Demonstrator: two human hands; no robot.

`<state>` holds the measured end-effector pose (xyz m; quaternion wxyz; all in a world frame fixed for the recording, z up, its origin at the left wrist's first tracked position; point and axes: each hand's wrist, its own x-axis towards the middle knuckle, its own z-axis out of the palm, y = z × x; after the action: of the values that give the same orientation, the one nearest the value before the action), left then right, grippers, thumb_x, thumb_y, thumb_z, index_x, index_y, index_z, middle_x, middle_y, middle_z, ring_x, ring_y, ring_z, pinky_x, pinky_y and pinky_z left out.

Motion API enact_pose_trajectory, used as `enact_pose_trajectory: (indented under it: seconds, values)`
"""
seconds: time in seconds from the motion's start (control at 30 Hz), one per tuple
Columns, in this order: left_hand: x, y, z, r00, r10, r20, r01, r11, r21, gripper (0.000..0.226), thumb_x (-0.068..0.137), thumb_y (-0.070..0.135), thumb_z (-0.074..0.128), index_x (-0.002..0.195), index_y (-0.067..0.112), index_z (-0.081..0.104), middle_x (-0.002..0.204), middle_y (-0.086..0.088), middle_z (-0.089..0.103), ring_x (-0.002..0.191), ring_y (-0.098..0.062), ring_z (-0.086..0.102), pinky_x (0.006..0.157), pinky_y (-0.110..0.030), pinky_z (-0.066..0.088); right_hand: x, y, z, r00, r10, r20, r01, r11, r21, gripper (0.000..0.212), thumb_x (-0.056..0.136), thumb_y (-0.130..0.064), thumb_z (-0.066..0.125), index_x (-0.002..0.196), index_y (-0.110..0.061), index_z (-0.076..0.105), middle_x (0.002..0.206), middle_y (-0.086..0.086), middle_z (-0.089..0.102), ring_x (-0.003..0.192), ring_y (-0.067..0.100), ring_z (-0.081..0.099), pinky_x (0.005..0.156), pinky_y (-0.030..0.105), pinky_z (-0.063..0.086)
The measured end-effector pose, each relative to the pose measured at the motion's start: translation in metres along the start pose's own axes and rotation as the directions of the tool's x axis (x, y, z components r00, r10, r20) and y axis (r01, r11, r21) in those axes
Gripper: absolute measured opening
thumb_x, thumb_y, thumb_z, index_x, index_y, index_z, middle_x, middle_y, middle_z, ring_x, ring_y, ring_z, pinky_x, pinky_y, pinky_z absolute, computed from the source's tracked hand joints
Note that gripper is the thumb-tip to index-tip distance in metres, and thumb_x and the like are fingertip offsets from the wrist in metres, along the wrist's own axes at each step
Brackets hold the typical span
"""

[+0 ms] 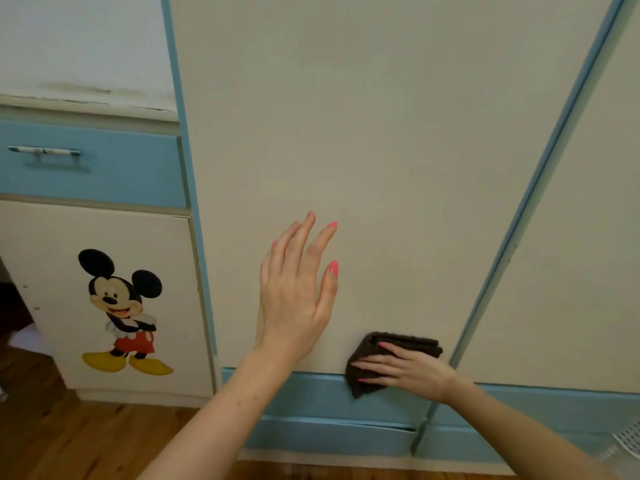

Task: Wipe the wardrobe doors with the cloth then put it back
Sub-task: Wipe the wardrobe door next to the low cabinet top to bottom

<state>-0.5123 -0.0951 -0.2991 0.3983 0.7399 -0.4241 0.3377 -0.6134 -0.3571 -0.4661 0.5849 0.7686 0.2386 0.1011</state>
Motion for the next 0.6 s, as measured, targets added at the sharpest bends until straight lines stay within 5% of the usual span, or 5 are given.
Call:
enact_pose_trajectory:
  seconds: [0.1,0.17,0.3,0.4,0.6]
  values:
    - [0.004,0.007,0.004,1.0,0.024,-0.001,-0.024,1.0,-0.007,0.045,0.093,0.031,0.037,0.136,0.019,0.044,0.145,-0.006,0.04,0.133,-0.025,0.036,0.108,-0.038,0.029,-0.02,0.055,-0.009,0.958,0.224,-0.178,-0.209,0.973,0.099,0.063,0.089,-0.019,0.044,0.149,-0.027,0.027,0.161,0.008,0.006,0.143,0.022,0.02,0.119,0.05,-0.006]
    - [0.012,0.016,0.007,0.999,0.043,-0.011,-0.043,0.999,-0.025,0.045,0.093,0.03,0.038,0.136,0.019,0.043,0.145,-0.007,0.04,0.133,-0.025,0.036,0.108,-0.037,0.028,-0.035,0.127,-0.026,0.853,0.448,-0.268,-0.421,0.894,0.154,0.057,0.094,-0.015,0.046,0.148,-0.028,0.032,0.157,0.009,0.02,0.141,0.025,0.026,0.118,0.051,0.008]
    - [0.026,0.038,0.011,0.997,0.072,-0.037,-0.075,0.993,-0.092,0.044,0.094,0.03,0.038,0.137,0.019,0.042,0.147,-0.006,0.038,0.135,-0.022,0.032,0.11,-0.035,0.025,-0.048,0.249,-0.058,0.378,0.878,-0.293,-0.808,0.467,0.359,0.043,0.104,-0.026,0.036,0.146,-0.018,0.034,0.149,0.027,0.03,0.14,0.039,0.028,0.112,0.062,0.018]
    - [0.03,0.047,0.013,0.993,0.105,-0.055,-0.111,0.987,-0.119,0.044,0.094,0.029,0.038,0.137,0.019,0.043,0.146,-0.006,0.038,0.135,-0.022,0.032,0.11,-0.04,0.027,-0.035,0.258,-0.061,0.089,0.966,-0.243,-0.825,0.208,0.525,0.046,0.1,-0.02,0.042,0.145,-0.015,0.032,0.149,0.032,0.027,0.14,0.045,0.02,0.113,0.062,0.008]
    - [0.038,0.046,0.02,0.989,0.15,-0.01,-0.15,0.985,-0.085,0.044,0.094,0.029,0.039,0.136,0.02,0.043,0.146,-0.006,0.039,0.134,-0.023,0.034,0.105,-0.047,0.033,0.019,0.102,-0.038,-0.262,0.962,0.076,-0.704,-0.244,0.666,0.055,0.093,-0.013,0.046,0.145,-0.016,0.027,0.149,0.032,0.023,0.141,0.044,0.013,0.111,0.063,0.008]
